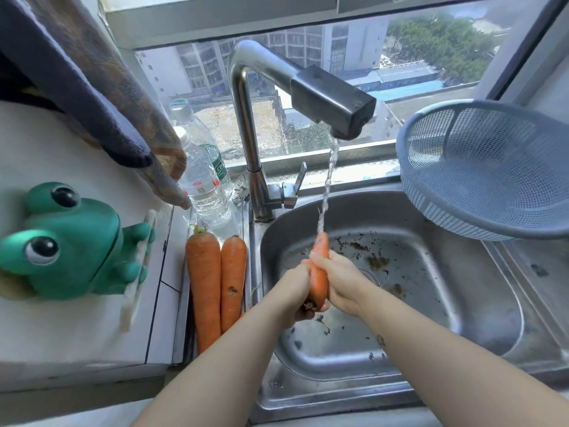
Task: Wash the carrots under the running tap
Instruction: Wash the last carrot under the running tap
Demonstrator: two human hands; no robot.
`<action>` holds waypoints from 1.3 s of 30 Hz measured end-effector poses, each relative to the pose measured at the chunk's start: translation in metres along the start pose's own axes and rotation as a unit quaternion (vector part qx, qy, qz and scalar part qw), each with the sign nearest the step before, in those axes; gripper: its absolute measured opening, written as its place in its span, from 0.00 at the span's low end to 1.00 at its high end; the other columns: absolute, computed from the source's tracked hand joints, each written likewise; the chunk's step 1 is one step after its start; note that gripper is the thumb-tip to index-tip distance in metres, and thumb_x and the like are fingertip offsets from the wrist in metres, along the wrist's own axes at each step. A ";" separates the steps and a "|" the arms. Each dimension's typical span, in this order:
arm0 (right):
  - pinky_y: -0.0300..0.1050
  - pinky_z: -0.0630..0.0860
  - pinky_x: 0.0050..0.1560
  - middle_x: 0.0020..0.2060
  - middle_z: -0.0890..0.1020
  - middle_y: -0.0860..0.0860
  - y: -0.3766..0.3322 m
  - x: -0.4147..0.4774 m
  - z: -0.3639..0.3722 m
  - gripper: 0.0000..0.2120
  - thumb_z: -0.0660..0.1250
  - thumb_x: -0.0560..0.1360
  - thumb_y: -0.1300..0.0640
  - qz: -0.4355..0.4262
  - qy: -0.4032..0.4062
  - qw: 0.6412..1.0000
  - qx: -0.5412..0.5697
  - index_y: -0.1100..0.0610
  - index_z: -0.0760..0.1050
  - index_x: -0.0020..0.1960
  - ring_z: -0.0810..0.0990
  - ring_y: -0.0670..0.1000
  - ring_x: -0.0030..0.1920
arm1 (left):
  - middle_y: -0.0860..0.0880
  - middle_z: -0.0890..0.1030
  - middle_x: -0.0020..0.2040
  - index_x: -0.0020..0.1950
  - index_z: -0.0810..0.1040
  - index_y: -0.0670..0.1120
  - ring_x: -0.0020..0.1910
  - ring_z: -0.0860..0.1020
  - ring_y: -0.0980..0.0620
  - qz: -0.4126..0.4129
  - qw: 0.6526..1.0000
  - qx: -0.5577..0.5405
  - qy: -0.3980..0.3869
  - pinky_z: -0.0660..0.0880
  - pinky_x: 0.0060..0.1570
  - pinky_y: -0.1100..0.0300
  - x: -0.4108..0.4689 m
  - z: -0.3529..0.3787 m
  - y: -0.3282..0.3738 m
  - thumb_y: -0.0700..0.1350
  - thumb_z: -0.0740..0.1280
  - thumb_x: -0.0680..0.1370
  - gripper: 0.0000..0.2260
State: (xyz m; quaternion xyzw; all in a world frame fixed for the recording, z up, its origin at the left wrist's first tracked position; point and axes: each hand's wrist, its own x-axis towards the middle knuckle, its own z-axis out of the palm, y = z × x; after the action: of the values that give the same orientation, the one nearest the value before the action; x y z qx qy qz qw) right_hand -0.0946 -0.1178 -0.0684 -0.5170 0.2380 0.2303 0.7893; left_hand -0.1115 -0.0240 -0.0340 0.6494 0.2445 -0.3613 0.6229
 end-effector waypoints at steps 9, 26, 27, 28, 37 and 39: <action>0.41 0.78 0.40 0.60 0.76 0.55 -0.009 -0.006 -0.008 0.30 0.64 0.77 0.69 -0.047 -0.067 0.996 -0.022 0.52 0.60 0.75 0.78 0.52 0.54 | 0.47 0.76 0.32 0.43 0.76 0.44 0.24 0.73 0.52 -0.012 0.999 -0.037 -0.022 0.60 0.25 0.65 0.003 -0.006 0.007 0.42 0.54 0.77 0.11; 0.55 0.77 0.57 0.55 0.77 0.51 -0.021 -0.012 -0.012 0.39 0.64 0.75 0.73 -0.033 -0.111 0.990 -0.081 0.49 0.53 0.78 0.79 0.51 0.51 | 0.43 0.76 0.34 0.51 0.75 0.40 0.26 0.74 0.48 0.000 0.997 -0.057 -0.041 0.72 0.26 0.63 -0.002 -0.005 0.013 0.44 0.54 0.81 0.12; 0.52 0.78 0.53 0.55 0.77 0.51 -0.025 -0.012 -0.015 0.40 0.62 0.75 0.75 -0.018 -0.127 0.989 -0.069 0.48 0.52 0.78 0.79 0.51 0.51 | 0.43 0.76 0.34 0.52 0.74 0.41 0.27 0.74 0.48 -0.004 0.997 -0.064 -0.047 0.72 0.26 0.63 -0.003 -0.004 0.013 0.44 0.54 0.81 0.12; 0.49 0.78 0.51 0.54 0.77 0.53 -0.030 -0.012 -0.018 0.38 0.60 0.75 0.76 -0.002 -0.146 0.988 -0.050 0.49 0.54 0.77 0.79 0.51 0.51 | 0.43 0.77 0.35 0.53 0.74 0.41 0.27 0.74 0.49 -0.006 0.996 -0.067 -0.050 0.71 0.26 0.63 -0.004 -0.003 0.013 0.45 0.53 0.82 0.12; 0.50 0.78 0.57 0.55 0.79 0.54 -0.033 -0.014 -0.009 0.26 0.66 0.76 0.68 -0.041 -0.117 0.988 -0.088 0.52 0.63 0.69 0.81 0.51 0.51 | 0.44 0.77 0.33 0.52 0.74 0.40 0.26 0.74 0.50 0.017 0.999 -0.029 -0.041 0.72 0.27 0.62 -0.006 -0.008 0.021 0.50 0.52 0.84 0.16; 0.47 0.80 0.54 0.57 0.77 0.54 -0.039 -0.015 -0.015 0.35 0.65 0.75 0.71 -0.029 -0.167 0.978 -0.124 0.49 0.56 0.74 0.80 0.51 0.55 | 0.44 0.77 0.34 0.52 0.74 0.41 0.27 0.75 0.49 0.010 0.998 -0.041 -0.048 0.74 0.28 0.61 -0.007 -0.009 0.022 0.51 0.51 0.84 0.18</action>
State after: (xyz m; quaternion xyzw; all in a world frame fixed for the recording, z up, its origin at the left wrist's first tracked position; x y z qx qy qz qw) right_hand -0.0842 -0.1478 -0.0371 -0.5719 0.0576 0.3181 0.7539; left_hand -0.0977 -0.0169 -0.0154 0.6080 0.2225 -0.3753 0.6633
